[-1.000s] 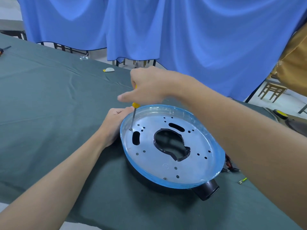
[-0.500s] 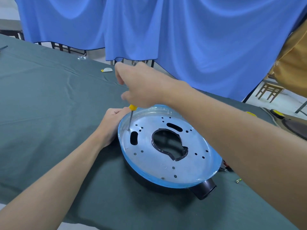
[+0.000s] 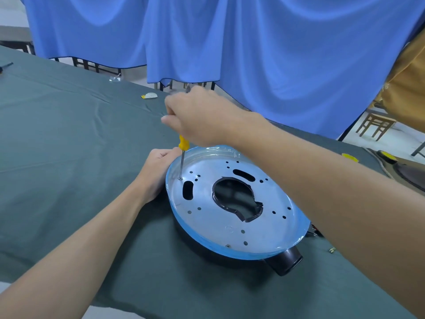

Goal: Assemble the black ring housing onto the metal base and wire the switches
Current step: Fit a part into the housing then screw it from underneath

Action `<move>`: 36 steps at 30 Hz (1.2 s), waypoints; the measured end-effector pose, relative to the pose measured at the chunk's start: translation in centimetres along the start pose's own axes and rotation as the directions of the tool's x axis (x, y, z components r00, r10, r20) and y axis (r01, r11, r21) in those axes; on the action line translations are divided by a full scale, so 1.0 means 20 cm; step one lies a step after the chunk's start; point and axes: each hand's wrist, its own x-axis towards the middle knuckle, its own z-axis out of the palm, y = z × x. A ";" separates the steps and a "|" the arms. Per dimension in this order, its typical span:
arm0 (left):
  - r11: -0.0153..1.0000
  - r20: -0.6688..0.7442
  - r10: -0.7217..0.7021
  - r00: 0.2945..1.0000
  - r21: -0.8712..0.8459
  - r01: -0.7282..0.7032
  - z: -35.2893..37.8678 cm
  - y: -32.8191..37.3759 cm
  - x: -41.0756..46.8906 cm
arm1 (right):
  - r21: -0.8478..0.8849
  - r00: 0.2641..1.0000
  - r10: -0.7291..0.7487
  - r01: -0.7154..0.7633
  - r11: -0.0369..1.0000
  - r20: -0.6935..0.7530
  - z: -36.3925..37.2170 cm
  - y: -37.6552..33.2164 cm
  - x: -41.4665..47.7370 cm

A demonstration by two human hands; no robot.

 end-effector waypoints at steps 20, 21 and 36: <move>1.000 0.021 0.013 1.000 -0.011 -0.013 0.00 0.00 0.00 | 0.147 0.972 -0.056 0.022 0.989 0.229 -0.10 0.04 -0.02; 1.000 0.014 0.007 1.000 -0.006 -0.007 0.00 0.00 0.00 | 0.102 0.987 -0.052 0.036 0.994 0.151 -0.07 0.03 -0.01; 1.000 -0.025 -0.026 0.999 0.005 0.026 0.01 0.01 -0.01 | -0.013 0.999 0.011 -0.012 1.000 -0.047 0.03 0.03 -0.01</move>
